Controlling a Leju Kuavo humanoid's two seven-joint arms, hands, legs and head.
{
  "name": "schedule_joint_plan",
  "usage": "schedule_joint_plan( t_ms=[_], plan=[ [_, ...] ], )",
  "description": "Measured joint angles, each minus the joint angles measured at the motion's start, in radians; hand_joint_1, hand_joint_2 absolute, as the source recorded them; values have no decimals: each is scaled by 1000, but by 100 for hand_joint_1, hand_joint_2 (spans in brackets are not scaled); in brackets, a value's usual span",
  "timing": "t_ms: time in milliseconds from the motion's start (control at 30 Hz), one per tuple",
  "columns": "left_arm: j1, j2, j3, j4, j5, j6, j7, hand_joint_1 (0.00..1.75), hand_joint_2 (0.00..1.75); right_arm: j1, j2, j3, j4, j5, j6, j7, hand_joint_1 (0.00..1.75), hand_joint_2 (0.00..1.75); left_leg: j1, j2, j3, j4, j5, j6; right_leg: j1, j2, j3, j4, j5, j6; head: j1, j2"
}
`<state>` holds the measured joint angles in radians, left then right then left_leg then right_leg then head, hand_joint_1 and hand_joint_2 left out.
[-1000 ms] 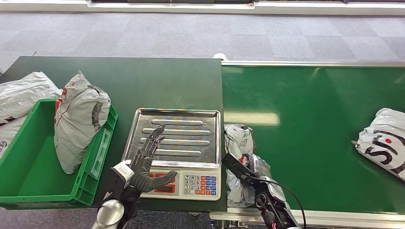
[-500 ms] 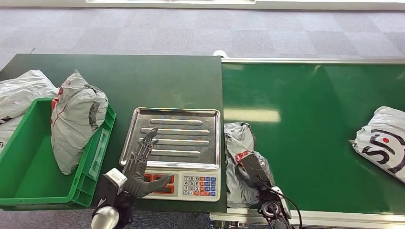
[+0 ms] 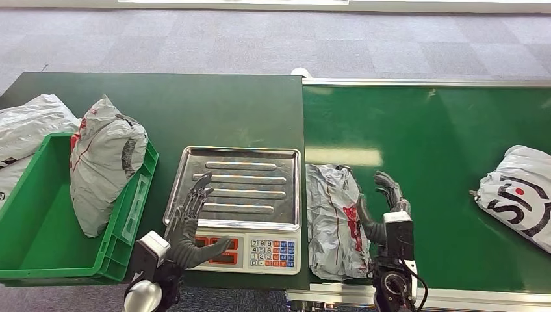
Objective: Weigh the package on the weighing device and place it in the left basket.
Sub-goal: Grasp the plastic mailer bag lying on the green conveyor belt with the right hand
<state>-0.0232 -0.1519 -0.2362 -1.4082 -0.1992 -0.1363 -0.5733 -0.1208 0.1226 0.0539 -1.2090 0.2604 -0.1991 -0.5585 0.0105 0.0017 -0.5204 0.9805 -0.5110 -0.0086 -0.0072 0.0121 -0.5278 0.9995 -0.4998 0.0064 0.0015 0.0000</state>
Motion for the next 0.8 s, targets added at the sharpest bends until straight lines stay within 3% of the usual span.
schedule_joint_plan(
  t_ms=[233, 267, 333, 400, 567, 800],
  plan=[
    [-36, -9, -1, 20, 20, -6, -10, 0, 175, 28, 28, -30, -214, -25, -108, -128, 175, 175, 0, 0, 0, 0, 0, 0, 0, 0, 0, 0, 0, 0, 0, 0],
    [-41, -11, -1, 22, 23, -6, -11, 0, 175, 28, 32, -31, -237, -16, -118, -126, 168, 175, 0, 0, 0, 0, 0, 0, 0, 0, 0, 0, 0, 0, 0, 0],
    [-46, -12, -1, 24, 26, -6, -11, 0, 175, 25, 37, -32, -265, 24, -118, -67, 82, 175, 0, 1, 0, 0, 0, 0, 0, 0, 0, 0, 0, 0, 0, 0],
    [-47, -12, 0, 25, 30, -4, -10, 0, 175, 16, 38, -31, -268, 88, -99, 50, 1, 175, 0, 1, 0, 0, 0, 0, 0, 0, 1, 0, 0, 0, 0, 0],
    [-44, -12, 1, 24, 27, -8, 7, 0, 175, -50, 35, -25, -122, 336, -68, 341, 0, 175, 0, 0, 0, 0, 0, 0, 0, -1, 1, 0, 0, 0, 0, 0],
    [-42, -12, 0, 24, 20, -20, 33, 0, 175, -126, 17, -11, 215, 590, -12, 636, 0, 175, 0, -2, -1, 0, 1, 0, 0, -2, 0, 0, 0, 0, 0, 0]
  ],
)
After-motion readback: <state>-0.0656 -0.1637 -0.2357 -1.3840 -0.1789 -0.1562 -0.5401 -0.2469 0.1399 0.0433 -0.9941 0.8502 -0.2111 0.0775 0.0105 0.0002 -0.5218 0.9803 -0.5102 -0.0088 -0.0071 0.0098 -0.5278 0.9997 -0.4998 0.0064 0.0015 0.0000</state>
